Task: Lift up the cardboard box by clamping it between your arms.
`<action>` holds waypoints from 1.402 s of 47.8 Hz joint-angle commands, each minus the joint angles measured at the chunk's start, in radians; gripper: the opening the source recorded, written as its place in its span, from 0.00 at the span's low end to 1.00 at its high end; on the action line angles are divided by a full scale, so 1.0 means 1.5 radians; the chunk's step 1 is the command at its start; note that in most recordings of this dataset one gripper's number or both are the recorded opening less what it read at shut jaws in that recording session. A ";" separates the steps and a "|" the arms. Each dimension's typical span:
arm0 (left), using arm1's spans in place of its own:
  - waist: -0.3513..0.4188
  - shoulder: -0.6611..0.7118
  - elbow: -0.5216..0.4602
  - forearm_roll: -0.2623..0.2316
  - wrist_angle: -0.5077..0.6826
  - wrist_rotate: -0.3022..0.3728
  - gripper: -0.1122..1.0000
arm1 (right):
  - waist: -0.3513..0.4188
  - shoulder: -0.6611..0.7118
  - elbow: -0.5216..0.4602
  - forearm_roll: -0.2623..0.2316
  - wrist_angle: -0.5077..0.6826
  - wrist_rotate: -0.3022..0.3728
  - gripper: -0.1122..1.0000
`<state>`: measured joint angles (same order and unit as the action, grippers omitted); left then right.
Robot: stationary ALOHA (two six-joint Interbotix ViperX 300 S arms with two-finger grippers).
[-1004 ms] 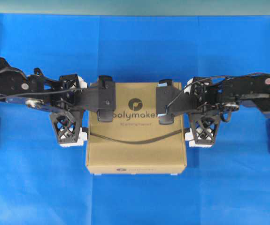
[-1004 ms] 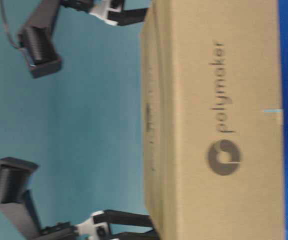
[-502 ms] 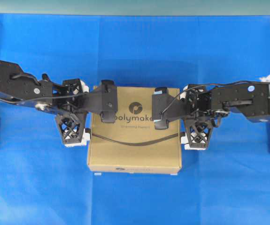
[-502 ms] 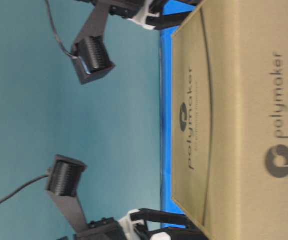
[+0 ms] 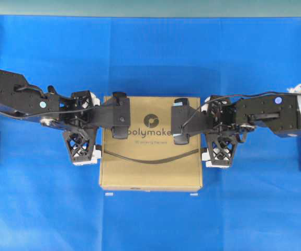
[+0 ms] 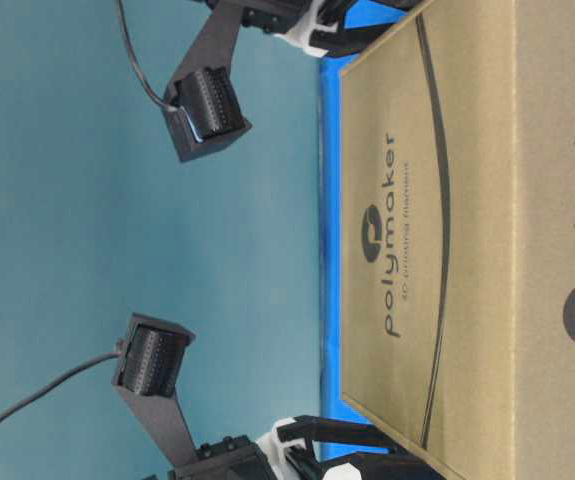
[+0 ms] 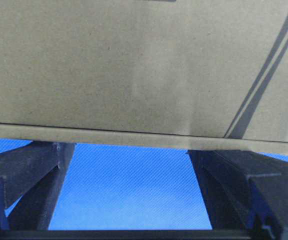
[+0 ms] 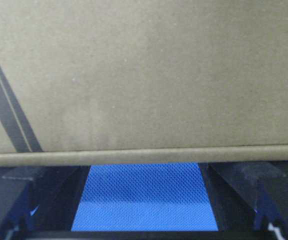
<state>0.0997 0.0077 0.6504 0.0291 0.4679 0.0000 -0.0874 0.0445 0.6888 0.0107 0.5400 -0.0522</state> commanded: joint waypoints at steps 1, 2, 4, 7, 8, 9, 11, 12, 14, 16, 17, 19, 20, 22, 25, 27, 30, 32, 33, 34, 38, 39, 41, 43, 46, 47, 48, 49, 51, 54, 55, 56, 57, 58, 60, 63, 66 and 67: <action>0.005 -0.002 -0.007 -0.002 -0.039 -0.011 0.89 | -0.002 -0.025 -0.001 0.003 -0.036 0.020 0.99; 0.005 -0.004 -0.006 -0.004 -0.039 -0.011 0.89 | -0.003 -0.028 0.002 0.003 -0.041 0.021 0.99; 0.005 -0.011 0.000 -0.002 -0.039 -0.010 0.89 | -0.005 -0.036 0.010 0.004 -0.051 0.022 0.99; 0.005 -0.020 0.006 -0.002 -0.039 -0.010 0.89 | -0.009 -0.046 0.024 0.004 -0.062 0.022 0.99; 0.005 -0.024 0.009 -0.004 -0.039 -0.010 0.89 | -0.010 -0.050 0.028 0.004 -0.064 0.022 0.99; 0.005 -0.027 0.012 -0.002 -0.039 -0.010 0.89 | -0.012 -0.056 0.033 0.004 -0.066 0.022 0.99; 0.006 -0.035 0.018 -0.002 -0.039 -0.010 0.89 | -0.013 -0.065 0.041 0.004 -0.070 0.022 0.99; 0.006 -0.040 0.021 -0.002 -0.039 -0.010 0.89 | -0.014 -0.070 0.046 0.004 -0.072 0.022 0.99; 0.006 -0.047 0.026 -0.002 -0.039 -0.011 0.89 | -0.014 -0.076 0.053 0.004 -0.079 0.022 0.99; 0.006 -0.054 0.031 -0.002 -0.039 -0.011 0.89 | -0.016 -0.081 0.058 0.004 -0.087 0.022 0.99; 0.006 -0.058 0.033 -0.002 -0.039 -0.012 0.89 | -0.017 -0.084 0.060 0.004 -0.088 0.022 0.99; 0.006 -0.067 0.038 -0.002 -0.038 -0.012 0.89 | -0.017 -0.090 0.064 0.004 -0.091 0.022 0.99; 0.006 -0.072 0.040 -0.002 -0.038 -0.012 0.89 | -0.017 -0.092 0.069 0.004 -0.091 0.022 0.99; 0.006 -0.079 0.043 -0.002 -0.037 -0.012 0.89 | -0.017 -0.098 0.077 0.006 -0.091 0.024 0.99; 0.006 -0.087 0.048 -0.002 -0.036 -0.010 0.89 | -0.017 -0.109 0.088 0.007 -0.091 0.025 0.99; 0.006 -0.091 0.052 -0.002 -0.035 -0.010 0.89 | -0.017 -0.117 0.094 0.009 -0.090 0.026 0.99; 0.006 -0.103 0.059 -0.002 -0.034 -0.010 0.89 | -0.017 -0.131 0.102 0.009 -0.091 0.030 0.99; 0.005 -0.112 0.063 -0.002 -0.033 -0.011 0.89 | -0.017 -0.142 0.108 0.009 -0.091 0.034 0.99; 0.005 -0.118 0.066 -0.002 -0.033 -0.012 0.89 | -0.017 -0.147 0.111 0.008 -0.091 0.035 0.99; 0.005 -0.123 0.070 -0.002 -0.033 -0.013 0.89 | -0.017 -0.157 0.117 0.009 -0.091 0.039 0.99; 0.004 -0.154 0.081 -0.004 -0.034 -0.013 0.89 | -0.017 -0.186 0.130 0.009 -0.089 0.048 0.99; 0.004 -0.164 0.084 -0.002 -0.034 -0.014 0.89 | -0.017 -0.193 0.134 0.009 -0.089 0.050 0.99; 0.004 -0.181 0.092 -0.002 -0.037 -0.014 0.89 | -0.017 -0.210 0.140 0.010 -0.089 0.056 0.99; 0.004 -0.204 0.103 -0.002 -0.041 -0.011 0.89 | -0.017 -0.225 0.148 0.009 -0.089 0.060 0.99; 0.003 -0.231 0.117 -0.002 -0.047 -0.011 0.89 | -0.017 -0.249 0.159 0.009 -0.089 0.064 0.99; 0.003 -0.240 0.122 -0.002 -0.049 -0.011 0.89 | -0.017 -0.261 0.167 0.009 -0.089 0.069 0.99; 0.002 -0.250 0.127 -0.002 -0.051 -0.011 0.89 | -0.017 -0.269 0.170 0.009 -0.089 0.070 0.99; 0.001 -0.258 0.132 -0.002 -0.054 -0.011 0.89 | -0.018 -0.276 0.174 0.009 -0.090 0.071 0.99; 0.000 -0.274 0.140 -0.002 -0.058 -0.011 0.89 | -0.017 -0.292 0.183 0.009 -0.091 0.074 0.99; -0.001 -0.302 0.156 -0.002 -0.066 -0.013 0.89 | -0.017 -0.318 0.195 0.009 -0.095 0.076 0.99; -0.001 -0.310 0.160 -0.004 -0.069 -0.013 0.89 | -0.017 -0.325 0.198 0.009 -0.096 0.077 0.99; -0.002 -0.317 0.164 -0.002 -0.071 -0.015 0.89 | -0.017 -0.333 0.202 0.009 -0.098 0.077 0.99; -0.002 -0.324 0.168 -0.004 -0.073 -0.017 0.89 | -0.018 -0.347 0.210 0.009 -0.102 0.077 0.99; -0.002 -0.331 0.171 -0.002 -0.074 -0.019 0.89 | -0.017 -0.355 0.213 0.009 -0.104 0.077 0.99; -0.002 -0.346 0.179 -0.002 -0.077 -0.020 0.89 | -0.017 -0.373 0.221 0.009 -0.114 0.077 0.99; -0.002 -0.366 0.191 -0.002 -0.084 -0.020 0.89 | -0.017 -0.398 0.232 0.009 -0.126 0.077 0.99; -0.002 -0.387 0.201 -0.002 -0.087 -0.021 0.89 | -0.017 -0.424 0.244 0.009 -0.143 0.078 0.99; -0.002 -0.396 0.208 -0.002 -0.090 -0.022 0.89 | -0.017 -0.434 0.247 0.009 -0.148 0.078 0.99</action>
<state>0.0982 -0.5476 0.9557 0.0261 0.3497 -0.0307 -0.1120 -0.5584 1.0538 0.0230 0.3467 0.0583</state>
